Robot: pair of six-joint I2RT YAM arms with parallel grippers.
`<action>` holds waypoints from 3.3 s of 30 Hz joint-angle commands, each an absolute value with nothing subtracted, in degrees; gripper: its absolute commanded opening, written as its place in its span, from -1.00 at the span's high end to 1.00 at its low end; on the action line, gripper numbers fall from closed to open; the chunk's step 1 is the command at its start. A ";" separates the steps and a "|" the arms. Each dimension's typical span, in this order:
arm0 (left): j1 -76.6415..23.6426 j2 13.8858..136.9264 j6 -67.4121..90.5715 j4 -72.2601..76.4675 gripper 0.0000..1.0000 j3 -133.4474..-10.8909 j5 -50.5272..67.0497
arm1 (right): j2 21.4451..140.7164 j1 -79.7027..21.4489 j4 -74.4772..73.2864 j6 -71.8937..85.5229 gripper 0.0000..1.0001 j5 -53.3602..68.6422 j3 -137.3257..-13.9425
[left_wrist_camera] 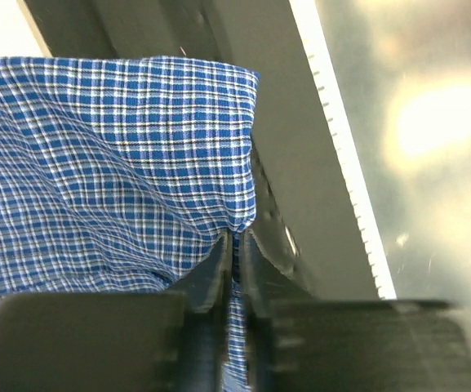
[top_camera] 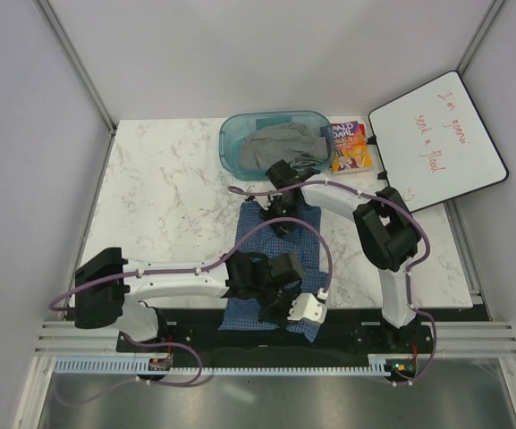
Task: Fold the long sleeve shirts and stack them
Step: Fold the shirt
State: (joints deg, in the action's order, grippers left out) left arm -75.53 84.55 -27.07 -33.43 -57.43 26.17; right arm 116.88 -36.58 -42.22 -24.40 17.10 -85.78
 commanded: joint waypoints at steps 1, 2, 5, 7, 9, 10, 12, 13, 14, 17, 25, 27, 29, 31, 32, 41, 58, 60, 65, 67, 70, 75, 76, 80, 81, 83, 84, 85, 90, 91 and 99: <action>-75.59 84.56 -19.86 -29.09 0.44 -61.87 29.52 | 115.66 -38.14 -40.26 -23.64 0.28 21.53 -88.67; -75.32 82.20 -19.86 -29.61 0.40 -61.70 30.31 | 115.49 -38.14 -40.08 -24.16 0.27 22.06 -89.29; -70.15 75.69 -19.51 -34.18 0.15 -61.08 40.07 | 113.82 -37.53 -38.85 -24.35 0.11 22.76 -95.60; -64.81 73.58 -20.04 -39.16 0.07 -61.26 44.01 | 112.59 -35.52 -39.29 -21.99 0.00 25.21 -97.73; -59.71 73.21 -20.56 -43.13 0.07 -61.44 46.92 | 109.61 -33.67 -40.86 -19.79 -0.15 26.89 -98.79; -54.02 73.21 -22.31 -45.16 0.07 -61.44 48.76 | 108.38 -31.57 -41.39 -18.64 -0.21 27.50 -98.27; -47.93 73.39 -25.29 -49.91 0.07 -61.17 49.74 | 103.47 -27.28 -42.53 -14.51 -0.38 29.70 -94.41; -42.24 73.56 -26.36 -51.05 0.07 -61.35 49.57 | 99.53 -25.59 -42.80 -12.85 -0.43 30.75 -92.48; -39.75 74.35 -27.15 -53.15 0.05 -61.70 49.48 | 97.58 -23.92 -42.80 -9.61 -0.45 32.94 -87.59; -33.32 78.11 -30.14 -56.59 0.02 -63.36 46.85 | 89.76 -18.38 -42.89 -4.24 -0.45 36.02 -77.31; -28.12 90.07 -31.29 -57.30 -0.07 -67.67 42.02 | 84.54 -16.79 -45.79 -3.07 -0.36 40.60 -58.19; -28.21 92.97 -31.38 -57.66 -0.19 -67.94 41.84 | 86.04 -16.79 -47.37 -3.77 -0.36 41.57 -57.66; -28.21 94.13 -31.73 -57.66 -0.22 -68.03 41.40 | 88.85 -16.79 -49.73 -5.62 -0.38 42.54 -58.09; -28.30 95.70 -31.29 -57.39 -0.22 -68.29 41.05 | 90.95 -16.79 -50.18 -5.89 -0.43 42.71 -57.92; -28.30 96.06 -31.03 -57.31 -0.22 -68.29 41.22 | 91.49 -16.87 -50.36 -6.06 -0.46 43.06 -57.75; -29.00 99.58 -30.15 -57.04 -0.37 -67.41 42.27 | 99.75 -16.96 -52.02 -7.20 -0.50 42.71 -58.09; -30.76 102.30 -28.65 -55.29 -0.40 -64.43 44.38 | 102.04 -22.41 -52.12 -7.56 -0.54 44.03 -57.48; -31.02 102.48 -28.39 -55.02 -0.41 -64.25 44.47 | 102.13 -22.67 -52.12 -7.47 -0.55 43.86 -57.48; -31.11 102.39 -28.04 -54.40 -0.09 -64.25 45.35 | 101.34 -23.99 -52.47 -8.96 0.02 45.87 -57.92; -31.11 102.22 -28.04 -54.49 0.10 -64.16 45.70 | 100.37 -24.34 -53.25 -10.01 0.31 46.84 -58.88; -31.20 101.16 -29.00 -55.54 0.37 -63.98 46.32 | 99.23 -25.57 -53.35 -11.95 0.47 47.63 -60.03; -31.11 99.94 -29.97 -56.95 0.87 -63.55 45.71 | 99.76 -29.17 -53.35 -15.20 0.84 47.20 -61.52; -31.11 98.71 -29.88 -56.95 0.96 -62.94 45.53 | 99.76 -29.35 -53.44 -16.51 0.91 47.28 -62.22; -31.03 94.14 -31.63 -57.74 0.96 -61.17 44.74 | 98.35 -30.23 -53.35 -19.24 1.00 46.93 -65.03; -30.85 93.00 -32.25 -58.27 0.96 -60.65 45.43 | 97.31 -30.41 -53.44 -20.29 1.00 46.93 -65.65; -30.85 89.75 -32.95 -58.53 0.96 -60.03 45.53 | 96.25 -30.76 -53.09 -23.11 1.00 46.58 -66.97; -30.85 88.78 -33.13 -58.54 0.96 -59.77 45.88 | 95.37 -30.85 -52.91 -23.81 1.00 46.58 -67.76; -30.85 87.38 -33.66 -58.71 0.97 -59.50 45.97 | 95.01 -31.02 -52.91 -25.12 1.00 46.67 -68.11; -30.59 87.62 -34.63 -56.70 0.97 -58.01 43.42 | 96.58 -31.55 -51.24 -27.24 1.00 45.36 -68.91; -30.50 88.41 -34.37 -56.25 0.97 -58.01 42.98 | 97.46 -31.55 -51.15 -27.59 1.00 44.66 -68.65; -29.00 95.62 -31.38 -50.20 0.93 -57.92 35.25 | 100.37 -31.46 -47.65 -26.81 1.00 35.26 -64.87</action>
State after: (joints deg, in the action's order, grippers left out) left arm -29.76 93.43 -31.86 -54.48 -58.41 39.35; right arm 99.90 -31.42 -51.05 -25.98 40.38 -66.22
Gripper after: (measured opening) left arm 0.028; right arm 0.010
